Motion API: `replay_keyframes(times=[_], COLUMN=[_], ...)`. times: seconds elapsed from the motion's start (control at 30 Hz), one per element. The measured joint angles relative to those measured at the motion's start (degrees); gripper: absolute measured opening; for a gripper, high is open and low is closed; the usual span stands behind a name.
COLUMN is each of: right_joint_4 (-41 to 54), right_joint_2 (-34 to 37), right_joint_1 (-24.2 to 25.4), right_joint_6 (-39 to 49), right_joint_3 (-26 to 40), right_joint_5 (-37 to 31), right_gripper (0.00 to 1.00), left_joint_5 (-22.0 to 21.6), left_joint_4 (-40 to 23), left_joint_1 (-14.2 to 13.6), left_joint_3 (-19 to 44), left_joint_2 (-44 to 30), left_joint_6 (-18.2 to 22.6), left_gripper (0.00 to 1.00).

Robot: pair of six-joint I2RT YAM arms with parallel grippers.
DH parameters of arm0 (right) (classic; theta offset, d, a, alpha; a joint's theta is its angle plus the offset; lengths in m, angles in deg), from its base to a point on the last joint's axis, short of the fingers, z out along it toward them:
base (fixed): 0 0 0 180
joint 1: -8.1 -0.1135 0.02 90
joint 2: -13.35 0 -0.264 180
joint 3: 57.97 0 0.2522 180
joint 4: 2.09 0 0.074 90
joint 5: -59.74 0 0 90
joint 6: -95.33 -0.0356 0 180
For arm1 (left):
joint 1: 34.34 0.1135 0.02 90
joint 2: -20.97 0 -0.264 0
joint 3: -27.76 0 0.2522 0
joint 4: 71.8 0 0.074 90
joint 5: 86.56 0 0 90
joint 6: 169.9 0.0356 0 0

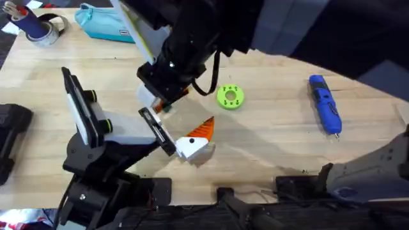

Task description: Pick up the gripper from the table and insert it into the empty holder that is missing its gripper. Then pick up a screw, insert it into the mounting hole, and use the screwdriver to tighten it. Finally, clean up the table by picking up the vegetable and placing it into the bucket.

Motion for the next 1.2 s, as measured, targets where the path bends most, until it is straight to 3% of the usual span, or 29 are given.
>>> replay_keyframes(times=[0.07,0.13,0.2,0.7,1.2], right_joint_4=[0.2,0.5,0.5,1.8,3.5], right_joint_2=[0.0,0.0,0.0,-3.1,-4.9], right_joint_1=[0.1,0.8,1.8,5.8,6.6], right_joint_6=[0.0,0.3,0.4,0.4,0.4], right_joint_3=[0.0,0.0,0.0,0.0,0.0], right_joint_5=[-0.6,-1.8,-1.9,-1.3,-1.3], right_gripper=[0.599,0.893,0.987,0.994,0.994], left_joint_5=[0.0,-0.2,-0.1,0.0,0.0], left_joint_4=[0.0,0.0,0.0,0.0,0.0], left_joint_1=[0.0,0.0,0.0,0.0,0.0], left_joint_3=[0.0,0.0,0.0,0.0,0.0], left_joint_2=[0.0,0.0,0.0,0.0,0.0], left_joint_6=[0.0,0.0,0.1,0.2,0.2], left_gripper=[0.991,0.991,0.991,0.991,0.991])
